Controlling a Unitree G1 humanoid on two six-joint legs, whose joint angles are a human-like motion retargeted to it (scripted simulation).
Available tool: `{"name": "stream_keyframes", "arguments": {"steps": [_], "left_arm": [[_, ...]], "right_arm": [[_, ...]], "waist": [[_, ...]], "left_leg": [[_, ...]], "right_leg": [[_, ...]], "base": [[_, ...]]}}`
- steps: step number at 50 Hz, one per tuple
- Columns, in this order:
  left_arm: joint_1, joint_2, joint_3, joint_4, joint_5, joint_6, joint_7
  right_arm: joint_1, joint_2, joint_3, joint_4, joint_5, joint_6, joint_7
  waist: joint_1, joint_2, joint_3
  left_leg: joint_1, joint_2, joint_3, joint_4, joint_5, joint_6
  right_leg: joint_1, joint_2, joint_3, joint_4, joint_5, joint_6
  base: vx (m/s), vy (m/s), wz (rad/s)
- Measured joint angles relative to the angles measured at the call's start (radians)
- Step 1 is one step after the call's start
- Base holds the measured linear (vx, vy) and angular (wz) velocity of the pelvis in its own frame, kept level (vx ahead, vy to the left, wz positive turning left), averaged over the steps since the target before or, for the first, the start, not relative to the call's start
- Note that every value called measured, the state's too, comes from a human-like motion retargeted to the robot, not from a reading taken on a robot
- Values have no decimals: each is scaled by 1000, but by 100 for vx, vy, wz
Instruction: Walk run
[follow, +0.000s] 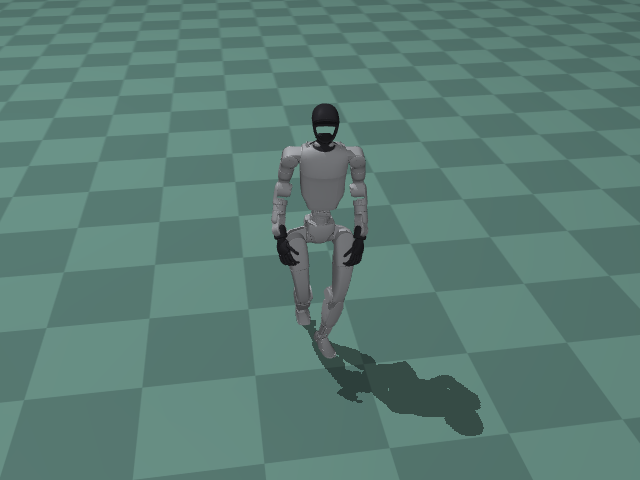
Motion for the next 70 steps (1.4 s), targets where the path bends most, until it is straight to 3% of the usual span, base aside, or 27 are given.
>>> {"name": "stream_keyframes", "arguments": {"steps": [3,7,10,11,13,15,17,20,21,24,27,31,33,35,37,38,40,43,48,51,53,55,58,60,62,65,70], "left_arm": [[-23,-8,-20,20,-9,-14,-21],[-20,-1,-81,2,-8,-45,-43],[-18,13,-101,-12,28,-60,-65],[-22,16,-107,-10,42,-60,-67],[-27,27,-124,-3,60,-60,-74],[-22,36,-131,11,83,-66,-88],[-26,32,-115,30,135,-52,-108],[-27,-17,-41,15,211,-20,-104],[-13,-22,-35,-3,203,-28,-68],[21,-24,-36,-42,132,-59,60],[31,6,-47,-66,78,-97,134],[7,47,-66,-96,53,-83,143],[-13,59,-64,-104,66,-66,120],[-26,74,-65,-106,71,-44,95],[-38,70,-63,-74,65,-33,93],[-54,75,-30,-55,62,-38,75],[-79,75,-19,-20,55,-26,12],[-96,50,-28,19,6,-13,-59],[-82,38,-102,21,-52,-45,-60],[-70,57,-135,4,-13,-48,-45],[-69,73,-152,-6,24,-46,-39],[-76,91,-169,-12,53,-46,-49],[-48,96,-143,10,146,-65,-93],[-71,70,-97,19,220,-55,-116],[-66,48,-58,6,249,-45,-109],[-51,41,-54,-34,190,-57,-5],[-33,64,-55,-67,95,-115,44]], "right_arm": [[51,1,-24,-16,71,-63,-52],[91,1,-51,-64,226,-165,-171],[85,-14,-64,-92,235,-199,-251],[76,-18,-62,-90,211,-183,-266],[65,-20,-50,-87,166,-154,-261],[65,-7,-22,-73,153,-127,-213],[49,17,-26,-34,181,-98,-140],[23,20,-38,17,223,-47,-34],[23,21,-41,31,239,-51,-26],[23,12,-24,54,266,-80,-25],[34,-14,21,36,232,-111,-19],[53,-19,11,23,93,-90,-41],[55,-8,24,29,92,-69,-53],[59,8,40,32,148,-53,-18],[46,23,43,44,152,-32,30],[24,29,46,44,132,-16,47],[0,37,31,25,80,26,56],[24,16,11,-38,42,7,-9],[62,-12,-20,-105,138,-94,-147],[57,-37,-27,-128,142,-110,-180],[42,-51,-20,-132,116,-94,-187],[31,-53,0,-139,90,-67,-168],[56,-21,41,-106,107,-52,-137],[34,-15,14,-65,121,-40,-97],[33,-19,26,-22,120,3,-51],[20,-25,13,48,95,29,27],[8,-55,58,89,78,8,75]], "waist": [[-29,49,6],[-127,96,8],[-161,104,7],[-160,102,3],[-160,116,-7],[-157,106,2],[-157,155,42],[-84,41,-32],[-60,18,-39],[38,-58,-40],[136,-97,-31],[188,-104,-12],[207,-110,1],[131,-147,6],[34,-189,30],[5,-176,37],[4,-83,29],[6,-31,17],[-103,49,7],[-162,72,9],[-182,76,14],[-201,64,21],[-153,92,49],[-118,51,22],[-51,-13,-14],[-4,-53,-23],[146,-100,-16]], "left_leg": [[119,10,-7,-117,101,-48],[258,14,-45,-215,332,-123],[351,12,-64,-234,491,-182],[373,9,-73,-219,546,-208],[386,23,-121,-139,677,-282],[339,24,-122,122,779,-335],[228,121,-178,465,779,-352],[97,-55,-175,477,709,-291],[48,-49,-135,468,647,-246],[-91,-18,43,370,466,-139],[-166,4,171,97,365,-103],[-179,-100,49,-247,241,-101],[-200,-91,51,-244,400,-20],[-176,-162,16,-95,177,75],[-176,-205,-89,96,66,34],[-168,-154,-64,145,24,25],[-97,-15,-49,121,-17,-3],[26,26,-12,24,10,-46],[228,35,-38,-176,326,-157],[327,34,-65,-208,520,-218],[378,30,-91,-178,640,-271],[383,20,-128,-57,766,-346],[247,112,-104,441,779,-339],[137,-12,-214,549,734,-354],[42,-49,-144,563,626,-286],[-114,-19,-72,488,436,-161],[-177,-46,83,-60,298,-74]], "right_leg": [[-135,-41,-22,-76,-221,-25],[-245,-151,-76,-381,-362,-47],[-282,-145,-3,-612,-489,-122],[-288,-150,14,-641,-424,-143],[-300,-117,20,-601,-469,-286],[-269,-116,7,-439,-538,-307],[-206,-27,10,-371,-630,-311],[-85,-144,-2,-462,-621,-295],[-49,-150,-4,-493,-594,-285],[49,-156,13,-592,-423,-241],[145,-138,25,-664,-213,-180],[281,-81,-28,-685,-8,-112],[323,-60,12,-619,82,-43],[263,-69,20,-338,118,78],[176,-75,-10,-21,118,124],[127,-41,5,44,118,135],[28,49,16,54,68,91],[-109,-12,-3,27,-163,18],[-258,-189,-143,-326,-387,-52],[-293,-172,-40,-577,-498,-105],[-296,-172,31,-650,-465,-137],[-299,-164,48,-592,-387,-276],[-246,-67,63,-378,-543,-302],[-181,-144,13,-384,-583,-284],[-108,-150,57,-434,-586,-288],[2,-144,20,-550,-486,-270],[169,-75,42,-673,-198,-199]], "base": [[137,-28,14],[130,-29,89],[130,-43,24],[132,-45,-11],[142,-50,0],[150,-61,19],[136,-57,67],[138,-50,-4],[149,-50,-31],[111,-43,-63],[119,-45,-86],[134,-44,-23],[158,-54,-29],[131,-47,94],[144,-60,98],[118,-66,-25],[107,-50,-84],[128,-48,-73],[118,-35,41],[113,-41,32],[130,-56,1],[139,-63,-7],[150,-76,-24],[108,-51,33],[107,-48,-46],[120,-51,7],[108,-48,-83]]}}
